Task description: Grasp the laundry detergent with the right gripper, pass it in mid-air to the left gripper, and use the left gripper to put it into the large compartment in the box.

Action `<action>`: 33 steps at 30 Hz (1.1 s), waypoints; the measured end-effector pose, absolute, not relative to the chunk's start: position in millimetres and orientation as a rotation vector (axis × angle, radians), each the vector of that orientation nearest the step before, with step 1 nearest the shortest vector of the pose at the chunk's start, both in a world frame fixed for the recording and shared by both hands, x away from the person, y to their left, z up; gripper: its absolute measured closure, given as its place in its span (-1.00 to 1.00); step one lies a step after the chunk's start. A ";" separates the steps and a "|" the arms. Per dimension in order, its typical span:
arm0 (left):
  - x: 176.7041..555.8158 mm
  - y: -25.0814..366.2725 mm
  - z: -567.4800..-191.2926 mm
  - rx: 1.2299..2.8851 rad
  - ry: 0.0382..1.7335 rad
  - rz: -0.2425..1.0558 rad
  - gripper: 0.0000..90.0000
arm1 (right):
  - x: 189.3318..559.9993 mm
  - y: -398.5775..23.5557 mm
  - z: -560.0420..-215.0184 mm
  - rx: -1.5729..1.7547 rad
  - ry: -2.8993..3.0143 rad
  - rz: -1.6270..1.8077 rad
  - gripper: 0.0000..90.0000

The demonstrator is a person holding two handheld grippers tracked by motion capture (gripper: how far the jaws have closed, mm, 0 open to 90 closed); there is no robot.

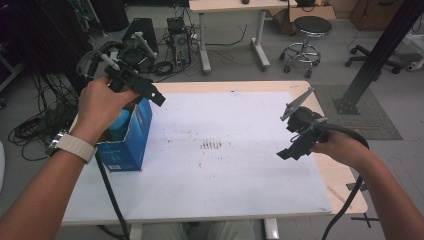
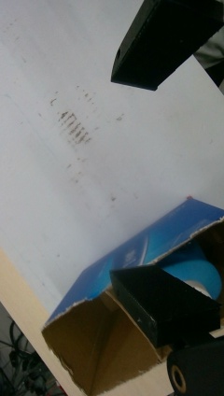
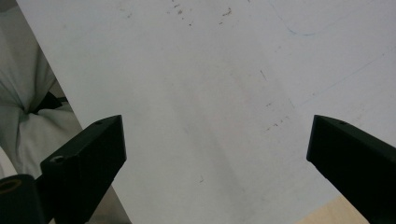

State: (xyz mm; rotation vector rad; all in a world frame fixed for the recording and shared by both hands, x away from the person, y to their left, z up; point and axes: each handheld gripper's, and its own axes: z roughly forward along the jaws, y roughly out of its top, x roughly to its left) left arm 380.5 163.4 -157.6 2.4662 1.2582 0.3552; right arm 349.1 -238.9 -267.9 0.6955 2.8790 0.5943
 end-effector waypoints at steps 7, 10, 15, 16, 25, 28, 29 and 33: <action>383.1 144.4 -168.5 2.554 1.157 0.311 -0.85 | 352.5 -238.0 -266.2 0.696 2.881 0.587 -0.90; 383.6 138.9 -172.4 2.602 1.112 0.289 -0.85 | 353.4 -238.4 -265.9 0.696 2.879 0.590 -0.90; 380.8 133.3 -175.1 2.640 1.053 0.261 -0.85 | 354.1 -239.6 -264.3 0.696 2.881 0.591 -0.90; 380.2 132.9 -175.6 2.652 1.037 0.254 -0.85 | 354.2 -239.7 -264.0 0.698 2.881 0.591 -0.90; 371.5 134.2 -183.9 2.723 0.909 0.198 -0.85 | 357.2 -242.3 -261.2 0.713 2.874 0.591 -0.90; 366.6 134.3 -185.1 2.751 0.850 0.192 -0.85 | 358.2 -242.4 -260.8 0.710 2.877 0.590 -0.90; 365.2 134.5 -185.4 2.752 0.838 0.191 -0.85 | 358.5 -242.7 -260.5 0.712 2.878 0.587 -0.90; 359.2 135.2 -189.2 2.786 0.777 0.167 -0.85 | 360.5 -244.7 -259.8 0.719 2.871 0.592 -0.90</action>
